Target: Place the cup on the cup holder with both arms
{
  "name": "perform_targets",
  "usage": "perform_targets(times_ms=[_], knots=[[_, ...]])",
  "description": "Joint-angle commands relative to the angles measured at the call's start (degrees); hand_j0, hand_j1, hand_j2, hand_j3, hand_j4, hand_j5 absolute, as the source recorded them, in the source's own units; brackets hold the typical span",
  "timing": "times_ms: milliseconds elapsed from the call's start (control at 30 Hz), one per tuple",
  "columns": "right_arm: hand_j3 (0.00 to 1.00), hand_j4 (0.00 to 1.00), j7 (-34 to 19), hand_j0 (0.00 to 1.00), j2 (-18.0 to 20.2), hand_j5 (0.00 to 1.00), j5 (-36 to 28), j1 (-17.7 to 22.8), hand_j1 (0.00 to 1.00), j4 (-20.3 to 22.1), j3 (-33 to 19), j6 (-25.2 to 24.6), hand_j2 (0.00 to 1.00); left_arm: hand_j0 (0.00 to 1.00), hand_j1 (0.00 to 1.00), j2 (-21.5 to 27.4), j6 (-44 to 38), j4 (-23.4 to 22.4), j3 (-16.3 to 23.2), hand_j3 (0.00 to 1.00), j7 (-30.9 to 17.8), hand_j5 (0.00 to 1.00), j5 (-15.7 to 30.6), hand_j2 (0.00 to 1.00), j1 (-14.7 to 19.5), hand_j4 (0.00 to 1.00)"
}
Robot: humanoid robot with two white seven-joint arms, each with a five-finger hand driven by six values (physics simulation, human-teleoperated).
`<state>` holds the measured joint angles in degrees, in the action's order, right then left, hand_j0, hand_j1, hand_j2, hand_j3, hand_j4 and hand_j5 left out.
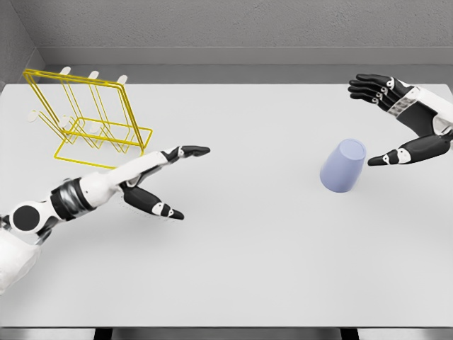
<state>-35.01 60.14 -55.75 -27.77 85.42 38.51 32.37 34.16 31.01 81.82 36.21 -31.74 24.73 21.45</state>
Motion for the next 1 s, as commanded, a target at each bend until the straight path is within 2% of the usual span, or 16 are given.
perform_targets(times_ms=[0, 67, 133, 167, 233, 333, 467, 600, 633, 700, 900, 967], knots=[[1.00, 1.00, 0.01, 1.00, 0.07, 1.00, -0.50, 0.00, 1.00, -0.08, -0.10, -0.03, 1.00, 1.00, 1.00, -5.42, -3.24, -6.59, 0.00, 1.00, 0.02, 1.00, -0.38, 1.00, 0.09, 1.00], [1.00, 1.00, 0.01, 1.00, 0.07, 1.00, -0.50, 0.00, 1.00, -0.52, -0.19, -0.03, 1.00, 1.00, 1.00, -5.69, -3.15, -6.85, -0.08, 1.00, -0.07, 1.00, 0.67, 1.00, -0.09, 1.00], [1.00, 1.00, 0.01, 1.00, -0.29, 1.00, -0.50, 0.35, 1.00, -1.49, -0.28, -0.03, 1.00, 1.00, 1.00, -5.60, -3.15, -6.33, 0.09, 1.00, -0.25, 1.00, 5.42, 1.00, -0.44, 1.00], [1.00, 1.00, 0.01, 1.00, -0.20, 1.00, -0.50, 1.49, 1.00, -1.75, -0.36, 0.06, 1.00, 1.00, 1.00, -5.69, -3.15, -6.33, 0.18, 1.00, -0.34, 1.00, 5.77, 1.00, -0.35, 1.00], [1.00, 1.00, 0.01, 1.00, -0.20, 1.00, -0.50, 2.99, 1.00, -5.00, -0.28, 2.63, 1.00, 1.00, 1.00, -5.86, -3.15, -6.50, 0.18, 1.00, -0.34, 1.00, 6.65, 1.00, -0.44, 1.00], [1.00, 1.00, 0.01, 1.00, -0.55, 1.00, -0.76, 3.78, 1.00, -6.94, -0.63, 2.63, 1.00, 1.00, 1.00, -5.69, -3.33, -6.77, 0.44, 1.00, -0.16, 1.00, 5.51, 1.00, -0.18, 1.00], [1.00, 1.00, 0.01, 1.00, -1.25, 1.00, -0.85, 5.01, 1.00, -9.22, -0.80, 2.63, 1.00, 1.00, 1.00, -5.86, -3.33, -7.91, 0.27, 1.00, 0.19, 1.00, -4.60, 1.00, 0.09, 1.00], [1.00, 1.00, 0.01, 1.00, -4.15, 1.00, -0.85, 7.21, 1.00, -10.45, -0.98, 2.63, 1.00, 1.00, 1.00, -7.18, -3.41, -10.72, -0.08, 1.00, 0.28, 1.00, -3.90, 1.00, 1.40, 1.00], [1.00, 1.00, 0.01, 1.00, -5.99, 1.00, -0.85, 7.21, 1.00, -11.24, -0.98, 2.63, 1.00, 1.00, 1.00, -7.80, -3.24, -10.90, -0.17, 1.00, 0.28, 1.00, -3.46, 1.00, 1.32, 1.00], [1.00, 1.00, 0.01, 1.00, -8.02, 1.00, -0.85, 8.26, 1.00, -13.88, -1.15, 2.63, 1.00, 1.00, 1.00, -7.80, -3.41, -10.90, -0.08, 1.00, 0.19, 1.00, 1.11, 1.00, 1.32, 1.00], [1.00, 1.00, 0.01, 1.00, -10.30, 1.00, -1.02, 8.35, 1.00, -18.54, -1.42, 2.63, 1.00, 1.00, 1.00, -7.97, -3.41, -10.81, 0.36, 1.00, 0.02, 1.00, 2.78, 1.00, 1.23, 1.00], [1.00, 1.00, 0.01, 1.00, -10.48, 1.00, -1.02, 8.44, 1.00, -18.98, -2.30, 2.63, 1.00, 1.00, 1.00, -8.67, -8.24, -10.98, 0.53, 1.00, 0.19, 1.00, 2.26, 1.00, 1.32, 1.00]])
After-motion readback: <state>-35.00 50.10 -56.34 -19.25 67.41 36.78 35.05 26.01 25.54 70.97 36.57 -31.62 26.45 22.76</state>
